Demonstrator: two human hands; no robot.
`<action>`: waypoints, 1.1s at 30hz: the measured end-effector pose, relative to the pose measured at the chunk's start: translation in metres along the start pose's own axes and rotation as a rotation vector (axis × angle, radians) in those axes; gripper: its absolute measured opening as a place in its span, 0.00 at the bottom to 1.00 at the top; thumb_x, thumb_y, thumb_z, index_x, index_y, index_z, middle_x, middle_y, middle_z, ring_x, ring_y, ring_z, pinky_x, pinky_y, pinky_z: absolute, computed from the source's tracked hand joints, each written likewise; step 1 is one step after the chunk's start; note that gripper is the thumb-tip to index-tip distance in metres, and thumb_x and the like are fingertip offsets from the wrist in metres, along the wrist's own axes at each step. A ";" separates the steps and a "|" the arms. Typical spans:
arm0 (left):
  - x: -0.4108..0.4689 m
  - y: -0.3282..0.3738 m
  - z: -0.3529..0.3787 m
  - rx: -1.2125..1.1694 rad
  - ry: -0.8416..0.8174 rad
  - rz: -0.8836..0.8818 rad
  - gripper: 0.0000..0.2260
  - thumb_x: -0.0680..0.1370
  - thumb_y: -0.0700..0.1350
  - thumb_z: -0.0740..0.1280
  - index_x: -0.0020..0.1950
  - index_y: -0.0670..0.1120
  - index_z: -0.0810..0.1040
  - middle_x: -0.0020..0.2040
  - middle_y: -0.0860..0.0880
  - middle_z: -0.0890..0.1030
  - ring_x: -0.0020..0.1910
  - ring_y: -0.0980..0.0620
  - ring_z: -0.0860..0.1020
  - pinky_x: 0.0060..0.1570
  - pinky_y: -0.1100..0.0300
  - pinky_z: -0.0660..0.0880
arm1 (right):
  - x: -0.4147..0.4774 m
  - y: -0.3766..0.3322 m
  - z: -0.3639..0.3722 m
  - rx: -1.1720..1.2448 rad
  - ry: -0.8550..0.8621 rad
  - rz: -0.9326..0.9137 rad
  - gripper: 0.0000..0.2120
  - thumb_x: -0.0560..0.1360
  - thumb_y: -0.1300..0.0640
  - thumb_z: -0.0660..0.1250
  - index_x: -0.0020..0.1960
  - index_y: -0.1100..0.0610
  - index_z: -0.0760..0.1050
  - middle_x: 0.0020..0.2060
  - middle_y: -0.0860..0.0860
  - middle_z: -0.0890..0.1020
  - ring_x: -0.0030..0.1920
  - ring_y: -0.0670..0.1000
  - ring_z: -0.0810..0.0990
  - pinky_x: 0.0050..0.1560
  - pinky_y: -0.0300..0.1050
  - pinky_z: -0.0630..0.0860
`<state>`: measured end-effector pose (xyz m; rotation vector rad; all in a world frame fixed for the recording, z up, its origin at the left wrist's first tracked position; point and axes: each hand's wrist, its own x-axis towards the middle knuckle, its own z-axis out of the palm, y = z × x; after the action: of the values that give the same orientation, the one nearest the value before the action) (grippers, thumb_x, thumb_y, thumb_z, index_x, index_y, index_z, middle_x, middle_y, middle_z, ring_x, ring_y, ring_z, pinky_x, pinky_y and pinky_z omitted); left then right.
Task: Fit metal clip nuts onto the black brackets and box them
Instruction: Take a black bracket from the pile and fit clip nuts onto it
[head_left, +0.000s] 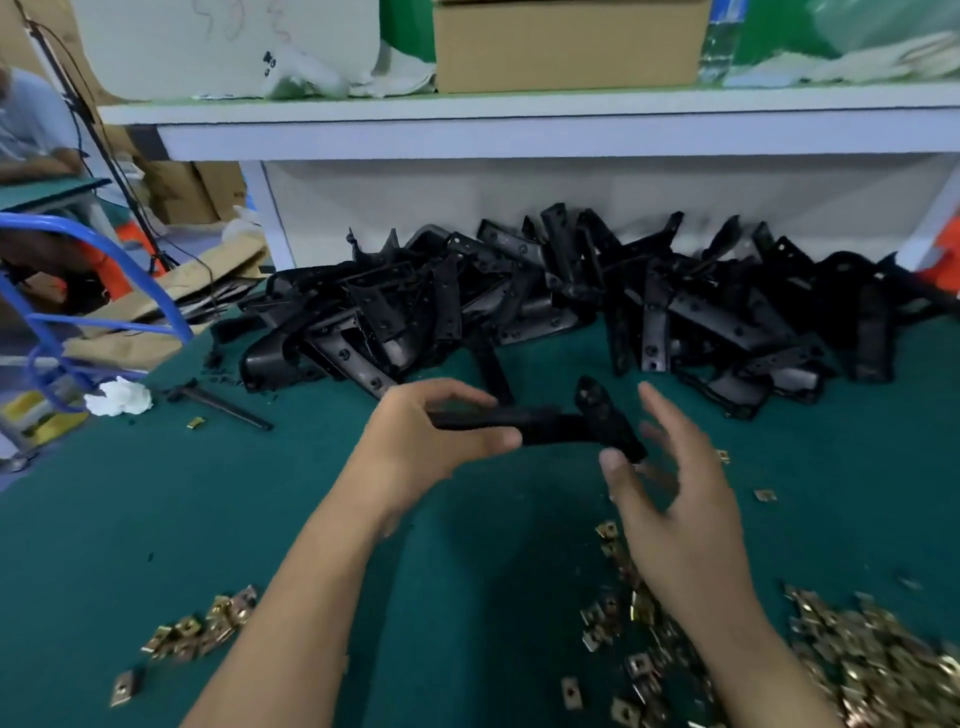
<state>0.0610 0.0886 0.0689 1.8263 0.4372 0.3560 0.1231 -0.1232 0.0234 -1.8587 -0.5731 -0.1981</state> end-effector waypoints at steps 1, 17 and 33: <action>-0.006 0.002 0.004 -0.029 -0.032 -0.009 0.15 0.64 0.52 0.83 0.47 0.59 0.85 0.34 0.52 0.84 0.29 0.59 0.78 0.27 0.67 0.71 | 0.001 0.000 -0.003 0.022 -0.007 -0.009 0.18 0.78 0.45 0.66 0.67 0.36 0.69 0.57 0.16 0.69 0.61 0.25 0.70 0.54 0.23 0.70; -0.011 -0.023 0.102 -0.892 -0.049 -0.255 0.21 0.67 0.52 0.79 0.57 0.45 0.85 0.55 0.48 0.86 0.53 0.51 0.85 0.44 0.60 0.81 | 0.032 0.008 -0.064 -0.371 -0.461 0.241 0.17 0.74 0.43 0.74 0.61 0.44 0.80 0.50 0.38 0.81 0.50 0.38 0.79 0.47 0.34 0.74; 0.003 -0.048 0.105 -0.896 -0.207 -0.215 0.09 0.72 0.46 0.75 0.52 0.51 0.85 0.50 0.47 0.85 0.49 0.49 0.85 0.47 0.56 0.81 | 0.010 0.037 -0.063 -0.512 -0.709 0.018 0.09 0.69 0.39 0.75 0.45 0.41 0.81 0.44 0.31 0.77 0.48 0.33 0.73 0.42 0.31 0.62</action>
<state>0.1058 0.0140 -0.0074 0.9190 0.2574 0.1634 0.1584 -0.1879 0.0198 -2.4328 -1.0582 0.3827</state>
